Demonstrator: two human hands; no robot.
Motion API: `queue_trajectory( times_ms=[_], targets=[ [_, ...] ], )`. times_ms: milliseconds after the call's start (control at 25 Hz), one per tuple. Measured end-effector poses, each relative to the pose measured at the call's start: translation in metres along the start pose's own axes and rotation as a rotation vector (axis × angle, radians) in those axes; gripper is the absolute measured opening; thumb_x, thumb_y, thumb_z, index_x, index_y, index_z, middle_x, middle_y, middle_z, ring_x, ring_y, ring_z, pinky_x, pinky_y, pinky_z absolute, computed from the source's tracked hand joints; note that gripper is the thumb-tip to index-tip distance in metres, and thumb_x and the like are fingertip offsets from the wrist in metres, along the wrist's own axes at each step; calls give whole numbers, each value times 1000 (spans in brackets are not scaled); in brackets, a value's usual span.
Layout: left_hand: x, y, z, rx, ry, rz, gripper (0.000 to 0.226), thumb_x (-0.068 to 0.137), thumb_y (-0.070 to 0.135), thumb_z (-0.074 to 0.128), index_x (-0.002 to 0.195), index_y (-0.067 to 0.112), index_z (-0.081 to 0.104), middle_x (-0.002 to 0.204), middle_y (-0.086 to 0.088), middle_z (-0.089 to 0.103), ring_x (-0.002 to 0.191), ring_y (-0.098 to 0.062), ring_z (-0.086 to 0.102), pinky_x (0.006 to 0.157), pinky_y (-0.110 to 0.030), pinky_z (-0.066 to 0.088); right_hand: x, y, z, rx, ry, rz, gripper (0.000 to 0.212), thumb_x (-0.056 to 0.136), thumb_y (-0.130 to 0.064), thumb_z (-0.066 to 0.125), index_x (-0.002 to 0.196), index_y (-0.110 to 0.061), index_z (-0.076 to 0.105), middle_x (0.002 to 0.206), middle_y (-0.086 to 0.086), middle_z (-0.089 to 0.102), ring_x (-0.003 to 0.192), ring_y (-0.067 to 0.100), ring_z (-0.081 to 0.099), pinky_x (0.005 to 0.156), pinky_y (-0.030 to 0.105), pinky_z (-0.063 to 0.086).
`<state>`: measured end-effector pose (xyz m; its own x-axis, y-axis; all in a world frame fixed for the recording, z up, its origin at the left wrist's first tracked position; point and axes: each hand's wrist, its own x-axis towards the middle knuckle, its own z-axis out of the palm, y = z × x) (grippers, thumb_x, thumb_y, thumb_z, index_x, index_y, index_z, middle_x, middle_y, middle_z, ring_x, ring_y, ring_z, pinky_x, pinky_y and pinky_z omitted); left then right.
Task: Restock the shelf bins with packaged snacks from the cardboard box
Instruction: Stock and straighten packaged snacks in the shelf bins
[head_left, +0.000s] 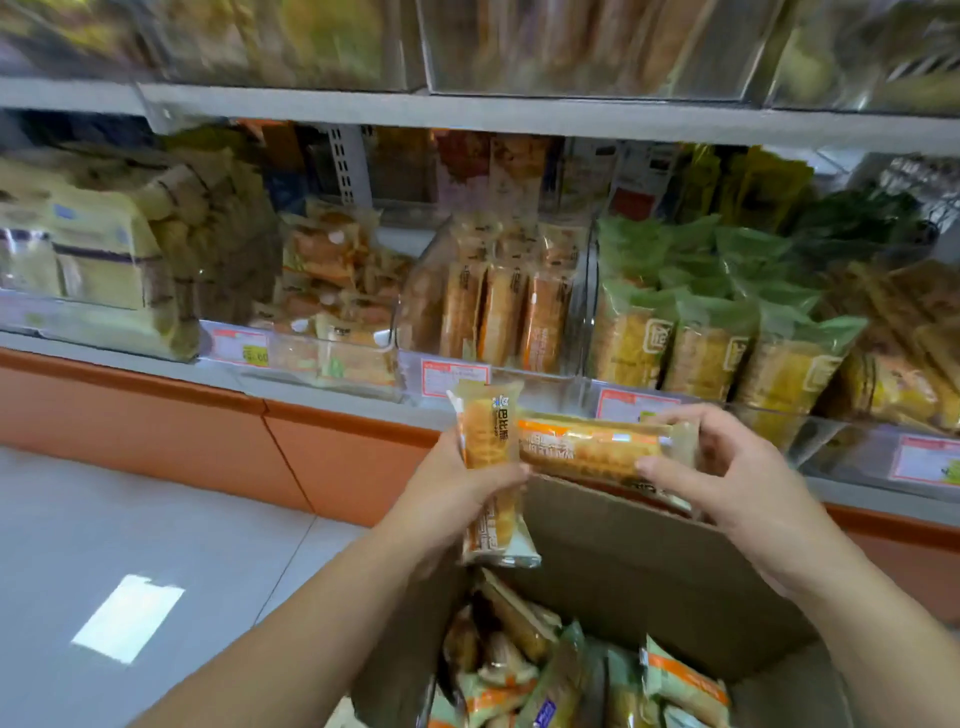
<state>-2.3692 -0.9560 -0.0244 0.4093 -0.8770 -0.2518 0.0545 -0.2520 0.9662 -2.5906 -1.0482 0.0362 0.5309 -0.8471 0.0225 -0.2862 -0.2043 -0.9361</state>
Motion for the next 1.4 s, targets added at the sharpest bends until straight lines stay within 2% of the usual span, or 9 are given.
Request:
queue_trajectory(
  times_ms=[120, 200, 360, 520, 600, 720, 880, 1160, 1400],
  targets=[
    [9, 51, -40, 17, 216, 171, 46, 80, 23, 78, 118, 29, 52, 105, 8, 70, 94, -6, 68, 78, -25, 53, 47, -59, 15, -42, 171, -229, 29, 81, -21, 74, 98, -35, 55, 91, -9, 68, 85, 8, 65, 75, 26, 50],
    [18, 66, -66, 42, 357, 246, 53, 72, 30, 81, 115, 30, 51, 107, 7, 68, 97, -9, 66, 84, -34, 55, 88, -91, 34, -187, 211, -337, 31, 81, -24, 75, 100, -31, 51, 91, -13, 64, 84, 4, 62, 73, 17, 46],
    [40, 67, -100, 143, 461, 225, 54, 72, 29, 82, 115, 27, 50, 105, 8, 63, 101, -16, 63, 95, -47, 51, 187, -103, 97, -643, -59, -191, 39, 81, -34, 72, 116, -24, 58, 106, -4, 62, 88, 14, 56, 71, 24, 39],
    [52, 58, -110, 127, 357, 150, 53, 71, 33, 80, 116, 28, 52, 107, 4, 66, 100, -16, 65, 94, -47, 52, 218, -59, 155, -374, -117, 76, 54, 84, -34, 73, 131, -16, 51, 129, 3, 59, 106, 19, 58, 77, 23, 41],
    [56, 54, -112, 98, 323, 127, 47, 76, 28, 79, 114, 28, 52, 107, 3, 68, 98, -15, 66, 92, -45, 53, 210, -41, 162, -192, -81, 180, 51, 78, -33, 78, 119, -17, 52, 118, 3, 63, 94, 16, 60, 67, 22, 44],
    [60, 54, -113, 70, 295, 122, 39, 79, 23, 78, 108, 30, 53, 103, 3, 69, 94, -13, 67, 89, -42, 55, 210, -38, 159, -371, -277, 320, 44, 75, -26, 81, 111, -12, 62, 104, 3, 67, 85, 14, 61, 65, 24, 47],
    [64, 55, -116, 79, 282, 119, 38, 79, 24, 78, 105, 35, 53, 101, 6, 69, 93, -12, 68, 88, -41, 56, 226, -42, 169, -628, -235, 209, 47, 79, -29, 78, 118, -14, 59, 113, 5, 65, 102, 22, 62, 85, 33, 51],
    [61, 57, -116, 77, 274, 107, 40, 78, 26, 79, 109, 32, 54, 101, 8, 70, 94, -11, 68, 87, -39, 56, 231, -38, 173, -836, -212, 145, 42, 84, -47, 68, 110, -14, 61, 93, 2, 64, 81, 19, 62, 78, 33, 54],
    [52, 64, -111, 68, 309, 141, 34, 78, 24, 79, 104, 27, 57, 101, 2, 69, 93, -15, 67, 83, -37, 56, 229, -33, 153, -493, -345, 264, 48, 74, -50, 76, 106, -19, 59, 106, -1, 65, 94, 17, 63, 87, 33, 54]
  ],
)
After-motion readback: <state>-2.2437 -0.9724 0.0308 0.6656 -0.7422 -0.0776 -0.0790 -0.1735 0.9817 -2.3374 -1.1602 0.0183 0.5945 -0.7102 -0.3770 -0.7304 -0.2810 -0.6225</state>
